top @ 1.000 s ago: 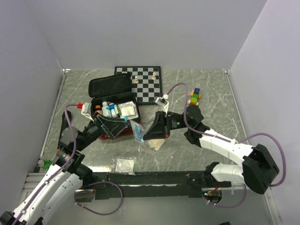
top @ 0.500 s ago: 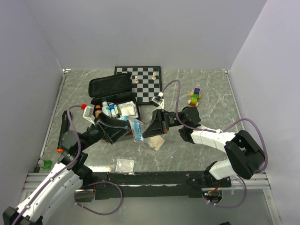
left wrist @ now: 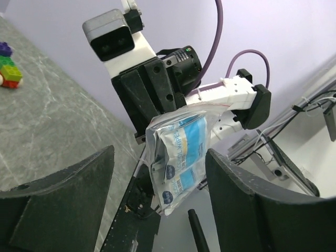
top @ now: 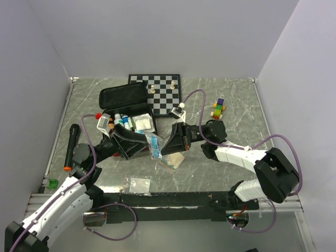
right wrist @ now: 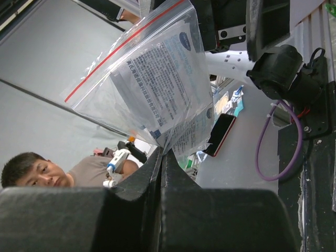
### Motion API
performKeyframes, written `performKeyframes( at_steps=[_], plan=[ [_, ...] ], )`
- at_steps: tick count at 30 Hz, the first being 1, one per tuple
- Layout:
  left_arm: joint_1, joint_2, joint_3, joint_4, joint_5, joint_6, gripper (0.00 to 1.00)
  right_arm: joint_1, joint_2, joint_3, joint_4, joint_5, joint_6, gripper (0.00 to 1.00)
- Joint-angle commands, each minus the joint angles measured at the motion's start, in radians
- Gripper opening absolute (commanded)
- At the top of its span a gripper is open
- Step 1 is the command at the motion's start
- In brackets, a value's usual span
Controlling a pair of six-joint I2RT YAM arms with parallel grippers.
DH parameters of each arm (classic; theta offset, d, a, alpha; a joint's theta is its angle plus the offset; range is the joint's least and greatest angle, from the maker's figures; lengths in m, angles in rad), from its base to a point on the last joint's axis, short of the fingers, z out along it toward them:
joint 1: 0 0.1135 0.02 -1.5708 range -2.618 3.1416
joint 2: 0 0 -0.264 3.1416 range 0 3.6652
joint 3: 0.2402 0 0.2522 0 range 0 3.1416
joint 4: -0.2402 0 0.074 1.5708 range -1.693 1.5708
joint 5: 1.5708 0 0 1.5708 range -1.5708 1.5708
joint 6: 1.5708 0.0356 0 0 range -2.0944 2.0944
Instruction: Organize the medicine kit
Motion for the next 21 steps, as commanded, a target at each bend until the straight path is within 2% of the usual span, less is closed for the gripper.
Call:
performKeyframes(
  at_steps=[1,6,12,16,18,21],
  plan=[
    [-0.004,0.058,-0.001,0.144,0.073,-0.043,0.72,0.0,-0.016,0.026,0.241,-0.003,-0.029,0.0],
    [-0.005,0.083,-0.001,0.153,0.09,-0.038,0.68,0.009,-0.019,0.032,0.209,-0.004,-0.046,0.0],
    [-0.01,0.121,0.014,0.173,0.12,-0.038,0.5,0.024,-0.022,0.051,0.094,-0.016,-0.118,0.0],
    [-0.013,0.132,0.014,0.204,0.143,-0.046,0.34,0.028,-0.008,0.055,0.1,-0.015,-0.115,0.0],
    [-0.014,0.124,0.013,0.198,0.145,-0.041,0.21,0.029,-0.004,0.055,0.104,-0.012,-0.112,0.0],
    [-0.014,0.101,0.011,0.175,0.136,-0.022,0.08,0.029,-0.005,0.057,0.094,-0.013,-0.118,0.0]
  ],
)
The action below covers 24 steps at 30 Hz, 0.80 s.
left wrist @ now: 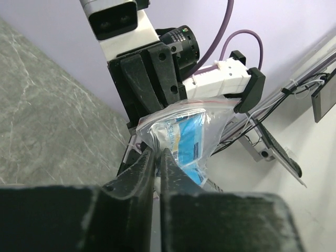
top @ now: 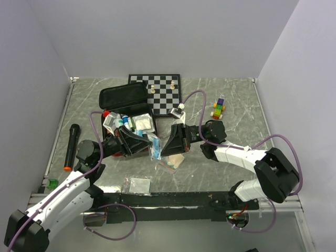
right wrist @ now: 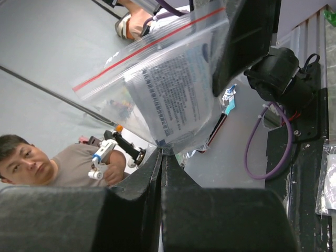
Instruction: Organize the medicine kit
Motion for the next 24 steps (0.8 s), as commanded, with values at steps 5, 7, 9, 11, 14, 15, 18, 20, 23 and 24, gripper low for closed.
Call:
performKeyframes(
  at_steps=[5,7,9,11,14,15,18,20,23,24],
  plan=[
    [-0.007,-0.06,0.009,-0.019,0.006,0.05,0.01,0.005,-0.029,0.05,0.021,-0.004,-0.083,0.1],
    [-0.007,-0.083,0.017,-0.087,-0.028,0.076,0.01,0.002,-0.05,0.048,-0.046,0.002,-0.122,0.42],
    [-0.006,-0.114,0.025,-0.166,-0.068,0.109,0.01,-0.001,-0.091,0.05,-0.196,0.016,-0.196,0.61],
    [-0.007,-0.145,0.045,-0.281,-0.125,0.157,0.01,-0.013,-0.148,0.058,-0.409,0.057,-0.36,0.77],
    [-0.007,-0.183,0.089,-0.464,-0.242,0.217,0.01,-0.033,-0.237,0.119,-0.84,0.163,-0.609,0.83],
    [-0.007,-0.192,0.109,-0.531,-0.296,0.231,0.01,-0.039,-0.263,0.142,-0.981,0.226,-0.695,0.84],
    [-0.006,-0.173,0.161,-0.732,-0.532,0.251,0.01,-0.055,-0.312,0.199,-1.243,0.381,-0.853,0.85],
    [0.001,-0.127,0.192,-0.837,-0.623,0.244,0.01,-0.062,-0.323,0.2,-1.295,0.389,-0.89,0.84],
    [0.025,-0.012,0.25,-0.969,-0.715,0.223,0.01,-0.064,-0.335,0.197,-1.4,0.493,-0.933,0.83],
    [0.039,0.031,0.268,-0.99,-0.715,0.224,0.01,-0.062,-0.349,0.19,-1.415,0.527,-0.942,0.83]
  ],
)
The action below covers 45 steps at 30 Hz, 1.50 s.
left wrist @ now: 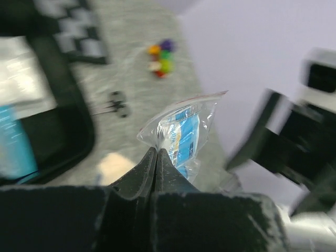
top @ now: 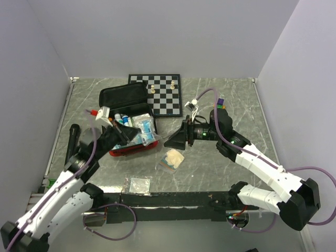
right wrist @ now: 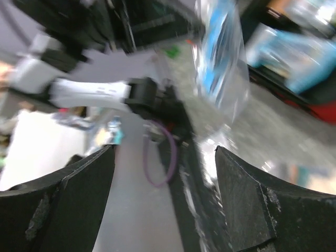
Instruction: Organize the medicine kit
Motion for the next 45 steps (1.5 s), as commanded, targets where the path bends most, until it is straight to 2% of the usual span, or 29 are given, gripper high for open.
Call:
performKeyframes(
  at_steps=[1,2,5,11,15,23,30,45],
  plan=[
    [0.048,0.166,0.094,-0.255,-0.186,0.01,0.01,-0.006,-0.036,0.002,-0.262,0.189,-0.156,0.83],
    [0.065,0.207,0.108,-0.269,-0.218,0.004,0.01,-0.006,-0.049,-0.007,-0.27,0.209,-0.162,0.83],
    [0.122,0.31,0.142,-0.269,-0.2,0.008,0.01,-0.004,-0.086,-0.024,-0.3,0.254,-0.185,0.82],
    [0.165,0.422,0.199,-0.233,-0.238,0.036,0.01,-0.004,-0.149,-0.059,-0.323,0.282,-0.21,0.82],
    [0.165,0.511,0.234,-0.21,-0.222,0.054,0.01,-0.006,-0.16,-0.082,-0.32,0.285,-0.213,0.82],
    [0.165,0.643,0.203,-0.125,-0.177,0.056,0.01,-0.004,-0.148,-0.09,-0.314,0.286,-0.228,0.82],
    [0.154,0.685,0.177,-0.064,-0.111,0.068,0.01,-0.004,-0.122,-0.087,-0.3,0.28,-0.235,0.82],
    [0.064,0.806,0.202,-0.059,-0.12,0.054,0.02,-0.004,-0.091,-0.097,-0.277,0.271,-0.23,0.82]
  ],
)
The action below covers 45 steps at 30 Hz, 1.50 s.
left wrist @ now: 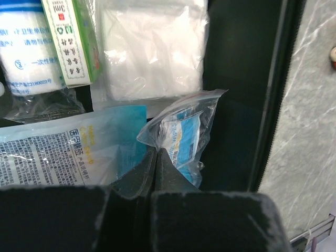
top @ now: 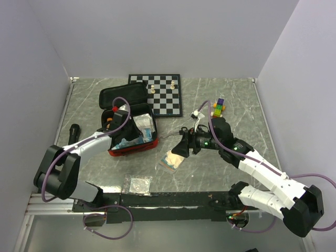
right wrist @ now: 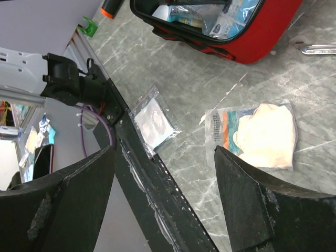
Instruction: Organize the medicine kit
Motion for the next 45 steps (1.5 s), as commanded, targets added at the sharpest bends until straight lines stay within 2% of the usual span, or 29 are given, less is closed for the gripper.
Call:
performKeyframes(
  at_steps=[1,3,6,9,12,16,19,23,29,36,45],
  plan=[
    [-0.02,0.015,0.025,0.001,0.011,-0.003,0.04,-0.003,-0.001,-0.004,0.039,-0.005,-0.012,0.82],
    [-0.02,0.005,0.028,-0.021,-0.006,-0.003,0.11,-0.003,-0.002,-0.004,0.038,-0.002,-0.016,0.82],
    [-0.018,-0.027,0.031,-0.061,-0.035,-0.001,0.35,-0.003,-0.002,-0.004,0.035,0.001,-0.02,0.82],
    [-0.02,-0.065,0.037,-0.105,-0.052,-0.001,0.53,-0.004,-0.001,-0.004,0.033,0.01,-0.022,0.82],
    [-0.02,-0.125,0.055,-0.168,-0.087,-0.001,0.63,-0.003,0.005,0.002,0.019,0.03,-0.028,0.82],
    [-0.02,-0.241,0.086,-0.251,-0.118,-0.006,0.7,-0.001,0.057,0.02,-0.054,0.129,-0.051,0.82],
    [-0.02,-0.345,0.091,-0.283,-0.136,-0.018,0.73,0.019,0.148,0.058,-0.138,0.221,-0.074,0.79],
    [-0.017,-0.493,0.039,-0.271,-0.141,-0.041,0.73,0.124,0.281,0.12,-0.241,0.411,-0.1,0.75],
    [-0.017,-0.668,-0.05,-0.298,-0.207,-0.078,0.72,0.24,0.419,0.16,-0.278,0.603,-0.088,0.72],
    [-0.017,-0.78,-0.106,-0.355,-0.262,-0.107,0.72,0.388,0.507,0.216,-0.271,0.723,-0.138,0.71],
    [-0.017,-0.867,-0.121,-0.409,-0.337,-0.148,0.75,0.513,0.64,0.27,-0.289,0.851,-0.212,0.75]
  ],
)
